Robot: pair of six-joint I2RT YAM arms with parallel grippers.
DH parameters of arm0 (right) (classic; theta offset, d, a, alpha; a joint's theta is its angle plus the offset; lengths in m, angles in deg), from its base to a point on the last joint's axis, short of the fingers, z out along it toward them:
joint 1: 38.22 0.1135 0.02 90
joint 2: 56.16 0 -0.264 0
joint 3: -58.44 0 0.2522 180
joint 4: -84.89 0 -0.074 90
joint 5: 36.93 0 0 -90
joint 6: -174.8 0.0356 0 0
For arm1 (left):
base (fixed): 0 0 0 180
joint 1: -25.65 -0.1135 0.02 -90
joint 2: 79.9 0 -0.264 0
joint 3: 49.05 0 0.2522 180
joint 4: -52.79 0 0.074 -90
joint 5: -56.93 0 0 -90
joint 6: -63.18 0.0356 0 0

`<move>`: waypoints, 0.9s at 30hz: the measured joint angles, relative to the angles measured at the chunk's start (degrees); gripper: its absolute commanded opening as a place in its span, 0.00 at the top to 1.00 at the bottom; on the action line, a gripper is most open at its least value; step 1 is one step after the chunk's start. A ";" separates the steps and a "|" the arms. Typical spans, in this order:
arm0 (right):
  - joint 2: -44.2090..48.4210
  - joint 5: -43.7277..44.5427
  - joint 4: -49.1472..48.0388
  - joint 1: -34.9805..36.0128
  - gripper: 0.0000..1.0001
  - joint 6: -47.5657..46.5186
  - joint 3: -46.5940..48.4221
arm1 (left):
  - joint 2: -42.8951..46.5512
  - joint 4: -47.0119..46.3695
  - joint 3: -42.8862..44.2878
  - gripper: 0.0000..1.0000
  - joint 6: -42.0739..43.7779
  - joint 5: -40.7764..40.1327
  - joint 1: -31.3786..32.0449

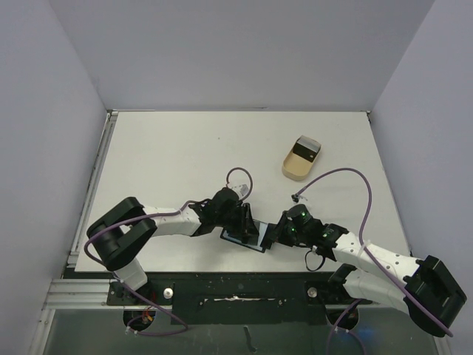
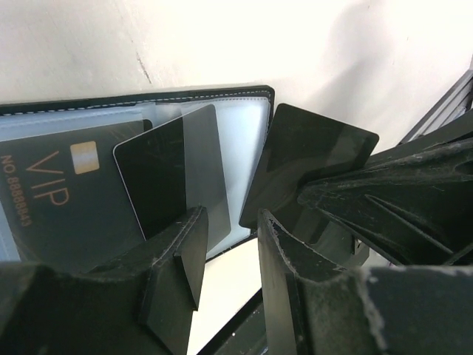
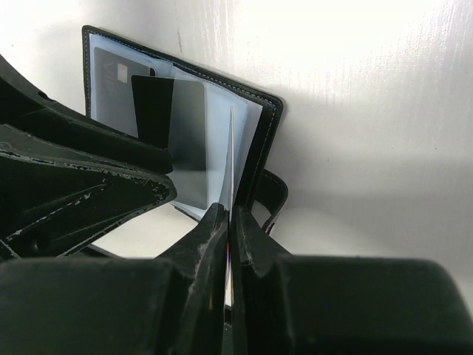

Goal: Put the credit cards into the card holder
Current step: Insert the credit card into the card holder.

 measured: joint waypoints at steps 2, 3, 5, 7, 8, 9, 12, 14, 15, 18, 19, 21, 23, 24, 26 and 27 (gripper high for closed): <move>0.07 -0.02 0.13 0.00 1.00 -0.04 0.02 | 0.11 0.09 0.13 0.67 0.15 -0.26 0.00; 0.13 0.00 0.46 0.00 1.00 -0.13 0.13 | 0.26 0.28 0.13 0.66 0.17 -0.46 0.00; 0.48 0.02 1.49 0.00 1.00 -0.28 0.68 | 1.09 1.46 0.13 0.64 0.26 -1.66 0.00; 1.53 0.20 3.08 0.00 1.00 -0.59 1.53 | 2.40 3.10 0.15 0.63 0.42 -3.28 0.00; 2.25 0.28 3.85 0.00 1.00 -0.63 1.95 | 3.17 4.15 0.26 0.63 0.55 -4.37 0.00; 2.99 0.39 4.46 0.00 1.00 -0.61 2.29 | 3.74 5.22 0.50 0.63 0.68 -5.29 -0.02; 4.81 0.50 5.66 0.00 1.00 -0.61 3.08 | 4.26 7.93 2.08 0.63 1.25 -8.15 -0.02; 5.31 0.61 6.12 0.00 1.00 -0.61 3.17 | 4.26 9.25 2.82 0.63 1.55 -9.64 -0.02; 5.33 0.68 6.51 0.00 1.00 -0.61 3.17 | 4.26 9.90 3.10 0.63 1.64 -10.38 -0.04; 5.14 1.14 7.76 0.00 1.00 -0.59 3.19 | 4.15 11.45 3.63 0.62 1.86 -12.02 -0.04; 5.09 1.31 8.13 0.00 1.00 -0.59 3.17 | 3.98 12.24 3.96 0.62 2.03 -12.57 -0.04; 4.87 1.99 8.72 0.00 1.00 -0.59 3.17 | 3.58 13.46 4.63 0.62 2.40 -13.81 -0.04; 4.83 2.56 9.31 0.00 1.00 -0.59 3.17 | 3.04 14.23 5.22 0.62 2.89 -14.84 -0.04; 4.83 2.84 9.60 0.00 1.00 -0.59 3.15 | 2.75 14.36 5.40 0.62 2.97 -15.08 -0.04; 4.72 3.32 9.81 0.00 1.00 -0.59 3.06 | 1.99 14.58 5.77 0.62 3.13 -15.37 -0.04; 4.52 3.52 9.88 0.00 1.00 -0.59 2.97 | 1.57 14.56 5.95 0.62 3.13 -15.39 -0.04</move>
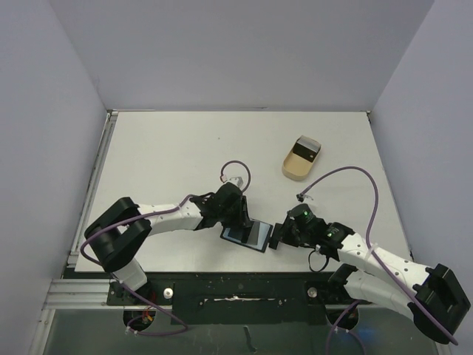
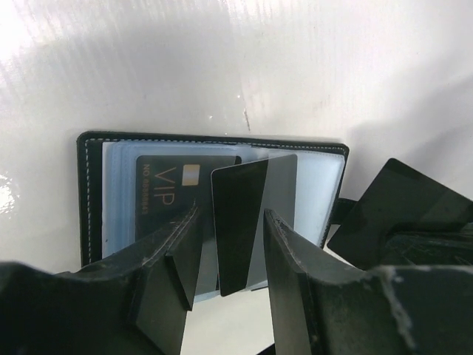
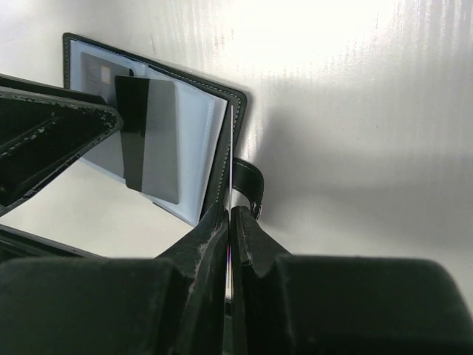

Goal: Put the credit cards into the card holder
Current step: Insert the credit card into the card holder.

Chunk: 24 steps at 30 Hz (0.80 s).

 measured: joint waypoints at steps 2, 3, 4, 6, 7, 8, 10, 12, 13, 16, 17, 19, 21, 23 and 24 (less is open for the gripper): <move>-0.74 0.22 0.02 0.00 1.00 0.00 -0.15 | -0.66 -0.28 0.50 0.62 0.00 0.09 -0.02; -1.16 0.35 0.02 0.00 1.00 0.00 -0.26 | -1.03 -0.57 0.74 0.62 -0.02 0.26 -0.02; -1.55 0.44 0.02 0.00 1.00 0.00 -0.37 | -1.36 -0.96 0.94 0.62 -0.02 0.48 0.00; -1.92 0.59 -0.04 0.00 1.00 0.00 -0.46 | -1.70 -1.62 0.98 0.63 -0.04 0.87 -0.02; -1.95 0.59 -0.17 0.00 1.00 0.00 -0.46 | -1.77 -1.88 0.98 0.63 -0.04 1.09 -0.02; -1.95 0.59 -0.26 0.00 1.00 0.00 -0.46 | -1.79 -2.05 0.98 0.63 -0.04 1.31 0.00; -2.10 0.59 -0.52 0.00 1.00 0.00 -0.46 | -1.90 -2.54 0.98 0.63 -0.09 2.23 -0.02; -2.40 0.59 -0.81 0.00 1.00 0.00 -0.46 | -2.08 -2.99 0.98 0.64 -0.26 3.17 0.00; -2.51 0.59 -0.94 0.00 1.00 0.00 -0.46 | -2.16 -3.23 0.98 0.64 -0.35 3.56 0.00; -2.71 0.59 -1.25 0.00 1.00 0.00 -0.48 | -2.36 -4.15 0.92 0.64 -0.74 4.76 0.00; -2.78 0.59 -1.40 0.00 1.00 0.00 -0.48 | -2.38 -4.50 0.90 0.64 -1.03 5.20 0.00; -2.93 0.59 -1.79 0.00 1.00 0.00 -0.55 | -2.38 -5.29 0.74 0.64 -1.57 6.19 0.02; -2.99 0.59 -2.12 0.00 1.00 0.00 -0.66 | -2.38 -6.05 0.42 0.64 -2.01 7.15 0.04; -3.08 0.59 -2.34 0.00 1.00 0.00 -0.66 | -2.38 -6.67 0.15 0.64 -2.49 8.20 0.04; -3.08 0.59 -2.51 0.00 1.00 0.00 -0.68 | -2.38 -6.84 0.13 0.64 -2.64 8.59 0.04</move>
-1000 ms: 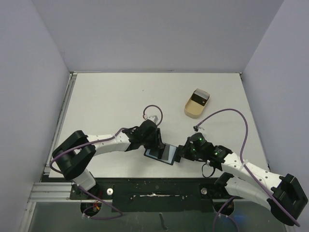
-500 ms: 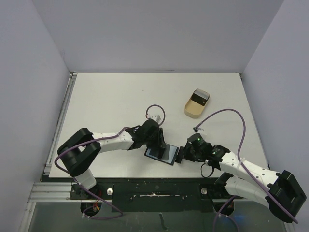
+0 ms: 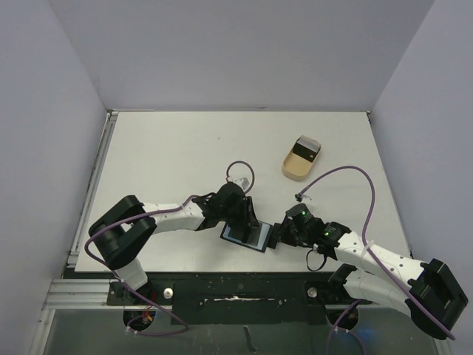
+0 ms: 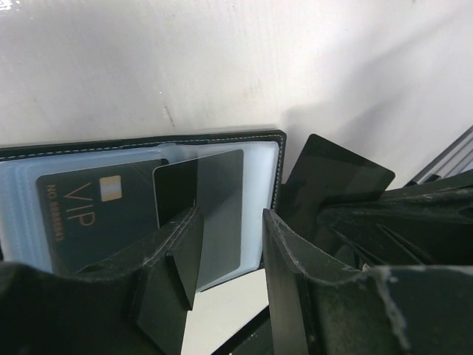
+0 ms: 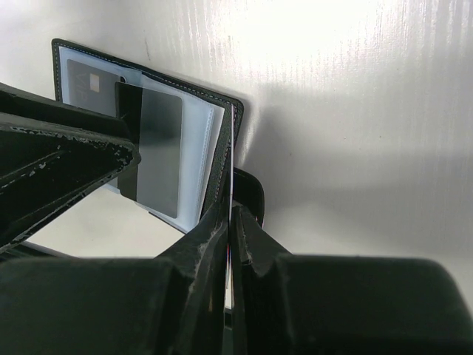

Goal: Put the credit cards into the card holder
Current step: Insert the credit card into the card holder.

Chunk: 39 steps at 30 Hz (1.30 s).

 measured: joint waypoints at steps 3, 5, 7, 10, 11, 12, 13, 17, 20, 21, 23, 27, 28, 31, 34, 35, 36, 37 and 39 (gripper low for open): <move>-0.11 0.00 -0.42 0.00 1.00 -0.02 -0.02 | 0.00 -0.57 0.00 0.64 -0.42 0.57 0.00; -0.24 0.00 -0.55 0.00 1.00 -0.04 -0.02 | 0.07 -0.31 0.00 0.62 -0.42 0.46 0.00; -0.26 0.00 -0.57 0.00 1.00 -0.04 -0.02 | 0.55 0.72 0.00 0.60 -0.20 -0.28 0.00; -0.26 0.00 -0.61 0.00 1.00 -0.04 -0.02 | 1.97 2.95 0.04 0.59 0.52 -2.27 0.00; -0.26 0.00 -0.61 0.00 1.00 -0.07 -0.02 | 2.51 4.04 0.17 0.55 0.92 -3.34 0.00; -0.26 -0.02 -0.63 0.00 1.00 -0.07 -0.02 | 2.84 4.81 0.33 0.53 1.18 -4.02 0.00; -0.26 0.00 -0.66 0.00 1.00 -0.09 -0.02 | 3.15 5.77 0.61 0.52 1.38 -5.07 0.00; -0.33 0.00 -0.81 0.00 1.00 -0.22 -0.02 | 3.26 7.91 1.16 0.52 2.21 -7.41 0.00; -0.76 0.00 -1.09 0.00 1.00 -0.22 -0.02 | 3.15 8.74 1.16 0.52 2.56 -8.02 0.00; -0.90 0.00 -1.18 0.00 1.00 -0.22 -0.02 | 3.06 8.76 1.16 0.52 2.62 -8.04 0.00; -1.07 -0.02 -1.40 0.00 1.00 -0.22 -0.02 | 2.84 8.63 1.16 0.52 2.64 -7.91 0.00; -1.07 -0.02 -1.49 0.00 1.00 -0.22 -0.02 | 1.84 7.48 1.16 0.53 2.60 -6.71 0.04; -1.09 -0.02 -1.51 0.00 1.00 -0.22 -0.02 | 1.64 7.06 1.16 0.53 2.56 -6.36 0.09; -1.27 -0.02 -1.73 0.00 1.00 -0.24 -0.02 | 1.18 5.77 1.16 0.53 2.12 -5.14 0.59; -1.60 -0.02 -2.03 0.00 1.00 -0.26 -0.02 | 0.92 4.66 1.07 0.53 1.16 -3.74 1.14; -1.70 -0.04 -2.23 0.00 1.00 -0.24 -0.02 | 0.92 4.17 0.96 0.53 0.81 -3.17 1.29; -1.84 -0.04 -2.49 0.00 1.00 -0.28 -0.02 | 0.87 3.78 0.85 0.53 0.55 -2.78 1.40; -1.99 -0.04 -2.71 0.00 1.00 -0.28 -0.02 | 0.79 3.21 0.70 0.53 0.11 -2.12 1.49; -2.25 -0.04 -3.10 0.00 1.00 -0.31 -0.02 | 0.24 2.14 0.63 0.53 -0.55 -1.09 1.66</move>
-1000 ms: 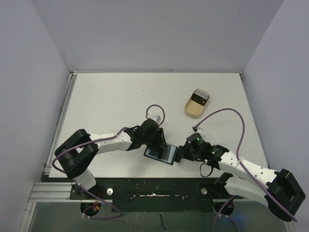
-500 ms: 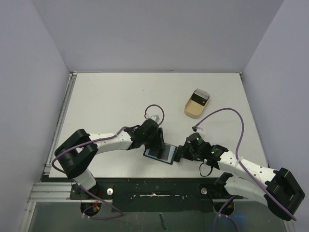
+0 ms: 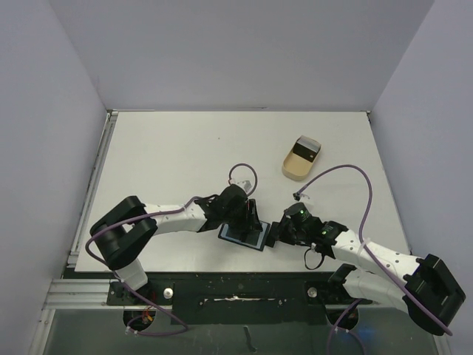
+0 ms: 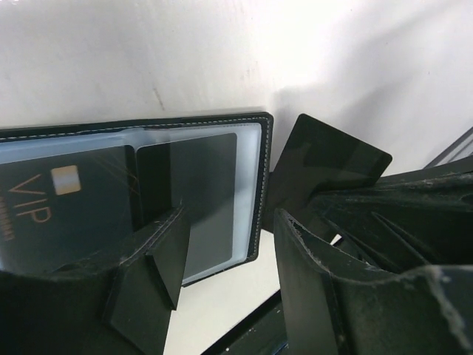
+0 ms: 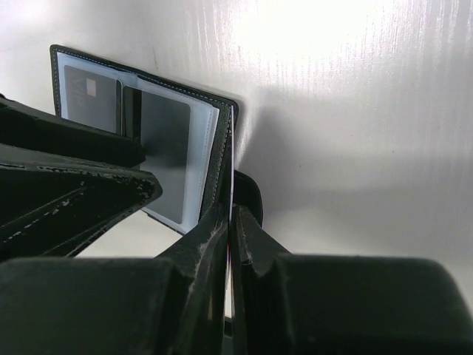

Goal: Put the credit cards into the card holder
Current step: Insert the credit card into the card holder.

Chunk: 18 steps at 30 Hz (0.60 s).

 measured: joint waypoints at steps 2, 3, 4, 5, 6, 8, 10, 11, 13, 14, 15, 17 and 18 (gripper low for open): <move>-0.02 0.00 -0.07 0.00 1.00 -0.09 0.00 | -0.68 -1.05 -0.04 0.53 -0.46 1.01 0.07; -0.02 -0.02 -0.13 0.00 1.00 -0.15 0.00 | -0.90 -1.42 -0.09 0.53 -0.79 1.53 0.07; -0.02 0.00 -0.17 0.00 1.00 -0.15 0.00 | -0.98 -1.73 -0.11 0.53 -0.94 1.86 0.07; -0.02 0.00 -0.24 0.00 1.00 -0.15 0.00 | -1.01 -2.12 -0.17 0.53 -1.22 2.19 0.07; -0.02 0.00 -0.28 0.00 1.00 -0.17 0.00 | -1.01 -2.32 -0.17 0.53 -1.36 2.38 0.07; -0.02 0.00 -0.44 0.00 1.00 -0.17 0.00 | -1.01 -2.64 -0.17 0.53 -1.40 2.54 0.09; -0.02 0.00 -0.42 0.00 1.00 -0.17 0.00 | -0.98 -2.45 -0.15 0.53 -1.36 2.43 0.09; -0.02 0.00 -0.42 0.00 1.00 -0.17 0.00 | -0.92 -2.03 -0.11 0.53 -1.27 2.19 0.09; 0.04 0.02 -0.42 0.00 1.00 -0.17 -0.04 | -0.55 -0.42 0.26 0.53 -0.85 1.27 0.09; 0.07 0.00 -0.42 0.00 1.00 -0.17 -0.09 | -0.09 1.07 0.66 0.52 -0.48 0.11 0.09; 0.09 0.02 -0.44 0.00 1.00 -0.17 -0.15 | 0.35 2.08 0.96 0.52 -0.20 -0.59 0.09; 0.15 0.02 -0.44 0.00 1.00 -0.17 -0.20 | 1.55 4.24 1.70 0.52 0.39 -2.64 0.09; 0.17 0.00 -0.44 0.00 1.00 -0.20 -0.20 | 1.97 4.96 2.03 0.52 0.68 -3.48 0.09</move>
